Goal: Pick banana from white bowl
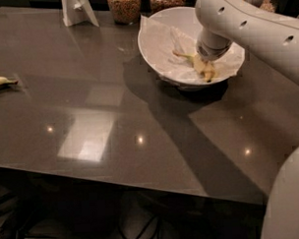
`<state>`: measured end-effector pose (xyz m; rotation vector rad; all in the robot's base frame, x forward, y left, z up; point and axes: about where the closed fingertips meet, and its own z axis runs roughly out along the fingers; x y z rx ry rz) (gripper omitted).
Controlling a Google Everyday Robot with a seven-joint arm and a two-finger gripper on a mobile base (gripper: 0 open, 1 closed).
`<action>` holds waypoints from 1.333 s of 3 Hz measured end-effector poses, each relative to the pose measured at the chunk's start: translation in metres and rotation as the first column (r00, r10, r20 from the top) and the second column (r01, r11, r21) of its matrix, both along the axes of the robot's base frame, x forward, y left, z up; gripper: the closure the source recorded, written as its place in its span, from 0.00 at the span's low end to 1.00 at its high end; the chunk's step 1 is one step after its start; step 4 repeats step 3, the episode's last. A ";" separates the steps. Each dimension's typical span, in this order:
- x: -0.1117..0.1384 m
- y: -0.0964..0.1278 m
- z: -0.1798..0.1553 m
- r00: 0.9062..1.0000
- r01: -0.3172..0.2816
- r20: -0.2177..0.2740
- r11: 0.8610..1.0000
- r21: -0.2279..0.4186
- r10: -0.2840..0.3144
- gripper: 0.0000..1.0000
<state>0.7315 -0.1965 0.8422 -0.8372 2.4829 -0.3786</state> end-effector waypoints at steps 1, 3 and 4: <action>0.000 0.014 0.027 0.999 -0.043 0.034 0.999 0.021 0.042 1.00; -0.009 0.039 0.082 0.981 -0.162 0.121 0.983 0.082 0.151 1.00; -0.009 0.039 0.082 0.981 -0.162 0.121 0.983 0.082 0.151 1.00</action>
Offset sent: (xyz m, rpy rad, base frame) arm -0.0068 0.0423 0.0963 0.0643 -0.1357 0.1429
